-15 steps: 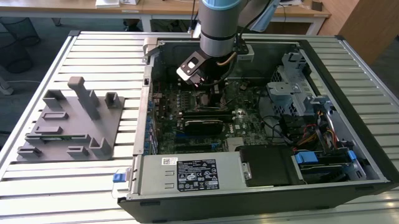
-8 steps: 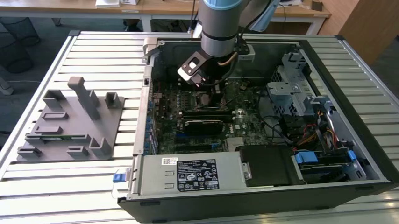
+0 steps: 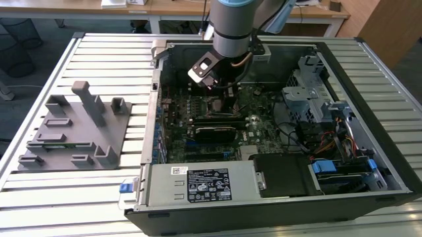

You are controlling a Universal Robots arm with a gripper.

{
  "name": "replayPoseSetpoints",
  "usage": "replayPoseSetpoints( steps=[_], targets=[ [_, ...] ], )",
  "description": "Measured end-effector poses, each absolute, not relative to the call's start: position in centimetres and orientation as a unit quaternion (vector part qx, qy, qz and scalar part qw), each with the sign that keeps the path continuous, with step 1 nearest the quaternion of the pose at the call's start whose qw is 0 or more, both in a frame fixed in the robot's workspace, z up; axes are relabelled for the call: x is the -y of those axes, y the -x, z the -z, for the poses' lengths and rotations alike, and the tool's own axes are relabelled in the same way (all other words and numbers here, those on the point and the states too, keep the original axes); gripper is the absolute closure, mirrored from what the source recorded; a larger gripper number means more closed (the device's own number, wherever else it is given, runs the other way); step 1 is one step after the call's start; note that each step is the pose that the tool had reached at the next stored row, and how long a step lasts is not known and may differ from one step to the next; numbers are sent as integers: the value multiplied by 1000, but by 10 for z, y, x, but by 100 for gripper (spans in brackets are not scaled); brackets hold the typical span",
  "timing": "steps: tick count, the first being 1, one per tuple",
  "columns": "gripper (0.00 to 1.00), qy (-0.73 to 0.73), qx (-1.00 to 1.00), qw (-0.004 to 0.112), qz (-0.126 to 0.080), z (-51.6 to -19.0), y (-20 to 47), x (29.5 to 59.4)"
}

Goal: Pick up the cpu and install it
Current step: 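Place the cpu into insertion slot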

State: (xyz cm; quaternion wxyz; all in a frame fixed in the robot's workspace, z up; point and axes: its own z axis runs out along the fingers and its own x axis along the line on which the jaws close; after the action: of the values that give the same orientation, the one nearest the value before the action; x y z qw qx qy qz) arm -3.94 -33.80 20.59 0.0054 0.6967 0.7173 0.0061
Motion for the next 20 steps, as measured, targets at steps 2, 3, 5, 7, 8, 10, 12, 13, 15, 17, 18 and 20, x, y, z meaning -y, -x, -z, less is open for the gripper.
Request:
replayPoseSetpoints(
  steps=[2, 3, 5, 7, 8, 10, 12, 13, 15, 17, 18, 20],
  targets=[
    [48, -697, -717, 5, -6, -208, 39, 338],
    [48, -697, -717, 5, -6, -210, 39, 338],
    [56, -697, -717, 5, -6, -212, 39, 338],
    [62, -697, -717, 5, -6, -213, 39, 338],
    [68, -697, -717, 5, -6, -214, 39, 338],
    [74, -697, -717, 5, -6, -215, 39, 338],
    [85, -697, -717, 5, -6, -216, 39, 338],
    [85, -697, -717, 5, -6, -216, 39, 338],
    [89, -697, -717, 5, -6, -218, 39, 338],
    [89, -697, -717, 5, -6, -218, 39, 338],
    [89, -697, -717, 5, -6, -219, 39, 338],
    [89, -697, -717, 5, -6, -220, 39, 338]
  ],
)
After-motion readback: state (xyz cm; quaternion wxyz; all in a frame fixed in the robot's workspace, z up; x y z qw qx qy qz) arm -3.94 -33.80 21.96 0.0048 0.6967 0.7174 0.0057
